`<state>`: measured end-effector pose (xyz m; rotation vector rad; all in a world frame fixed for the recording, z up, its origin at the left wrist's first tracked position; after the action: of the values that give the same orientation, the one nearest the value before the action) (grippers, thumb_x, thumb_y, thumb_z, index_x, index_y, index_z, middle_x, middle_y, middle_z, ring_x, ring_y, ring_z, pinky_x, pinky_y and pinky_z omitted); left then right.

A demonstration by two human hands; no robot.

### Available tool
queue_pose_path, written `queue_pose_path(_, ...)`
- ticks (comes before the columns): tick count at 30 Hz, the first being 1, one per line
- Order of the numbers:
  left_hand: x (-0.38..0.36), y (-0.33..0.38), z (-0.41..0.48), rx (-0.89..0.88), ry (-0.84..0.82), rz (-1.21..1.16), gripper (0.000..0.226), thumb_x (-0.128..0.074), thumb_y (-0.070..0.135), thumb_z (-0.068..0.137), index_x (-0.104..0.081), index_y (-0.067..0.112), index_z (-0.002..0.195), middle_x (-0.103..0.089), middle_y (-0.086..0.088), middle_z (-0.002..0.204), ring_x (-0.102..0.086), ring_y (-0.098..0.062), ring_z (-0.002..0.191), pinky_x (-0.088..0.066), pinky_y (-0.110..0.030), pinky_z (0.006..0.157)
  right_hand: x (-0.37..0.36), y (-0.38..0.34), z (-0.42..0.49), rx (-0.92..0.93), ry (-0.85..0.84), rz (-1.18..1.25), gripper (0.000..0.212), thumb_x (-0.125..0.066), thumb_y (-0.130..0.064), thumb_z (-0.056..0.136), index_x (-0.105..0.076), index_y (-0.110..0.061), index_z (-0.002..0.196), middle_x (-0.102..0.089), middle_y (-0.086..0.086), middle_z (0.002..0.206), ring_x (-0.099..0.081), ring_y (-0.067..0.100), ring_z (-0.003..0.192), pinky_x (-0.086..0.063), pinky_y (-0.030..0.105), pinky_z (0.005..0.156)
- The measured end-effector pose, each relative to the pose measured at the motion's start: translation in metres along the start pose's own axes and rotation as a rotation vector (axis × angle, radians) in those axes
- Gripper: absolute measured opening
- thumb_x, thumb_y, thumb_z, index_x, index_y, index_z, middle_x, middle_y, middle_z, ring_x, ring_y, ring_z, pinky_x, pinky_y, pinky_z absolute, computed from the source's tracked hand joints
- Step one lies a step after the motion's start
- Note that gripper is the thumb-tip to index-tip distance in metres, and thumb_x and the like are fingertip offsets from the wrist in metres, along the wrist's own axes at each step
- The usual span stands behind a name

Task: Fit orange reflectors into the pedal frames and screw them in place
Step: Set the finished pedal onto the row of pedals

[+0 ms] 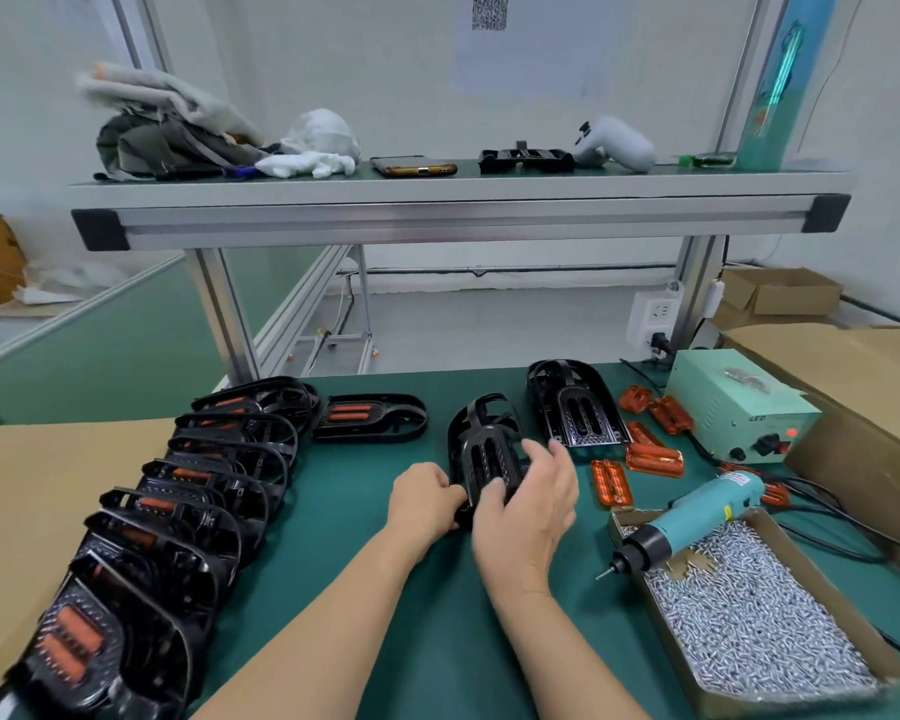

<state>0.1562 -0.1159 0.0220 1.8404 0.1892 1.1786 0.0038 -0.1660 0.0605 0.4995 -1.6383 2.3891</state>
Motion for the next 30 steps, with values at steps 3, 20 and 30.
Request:
queue_pose_path(3, -0.007, -0.007, -0.016, 0.0, 0.015, -0.084, 0.023, -0.061, 0.011, 0.081, -0.046, 0.015, 0.065, -0.062, -0.006, 0.074, -0.063, -0.013, 0.045, -0.048, -0.019, 0.044, 0.007, 0.019, 0.011, -0.213, -0.079, 0.174, 0.052, -0.054, -0.006, 0.096, -0.04, -0.008, 0.146, -0.05, 0.011, 0.143, -0.045, 0.026, 0.135, -0.033, 0.037, 0.109)
queue_pose_path(20, 0.027, -0.067, -0.061, 0.028, 0.187, -0.726, 0.029, -0.042, 0.011, 0.103, -0.067, 0.008, 0.088, -0.068, -0.014, 0.079, -0.067, -0.019, 0.064, -0.058, -0.039, 0.077, 0.031, -0.024, -0.028, 0.199, -0.442, 0.289, 0.044, -0.056, 0.007, 0.09, -0.066, -0.026, 0.117, -0.07, -0.016, 0.11, -0.063, 0.004, 0.106, -0.046, 0.017, 0.094)
queue_pose_path(30, 0.057, -0.077, -0.083, -0.1, 0.097, -0.894, 0.043, -0.046, 0.051, 0.1, -0.073, 0.02, 0.115, -0.072, 0.006, 0.118, -0.063, -0.004, 0.114, -0.04, -0.028, 0.102, 0.034, -0.009, -0.077, 0.44, -0.726, 0.04, 0.061, -0.05, 0.014, 0.073, -0.07, -0.029, 0.112, -0.065, -0.024, 0.109, -0.056, 0.0, 0.111, -0.038, 0.016, 0.099)
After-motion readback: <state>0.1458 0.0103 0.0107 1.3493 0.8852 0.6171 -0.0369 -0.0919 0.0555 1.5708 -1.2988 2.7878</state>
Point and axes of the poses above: each hand's wrist, its own z-axis towards the middle knuckle, its own x-axis out of the back of the hand, y = z × x, the point moved 8 cm from there along z, towards the middle knuckle
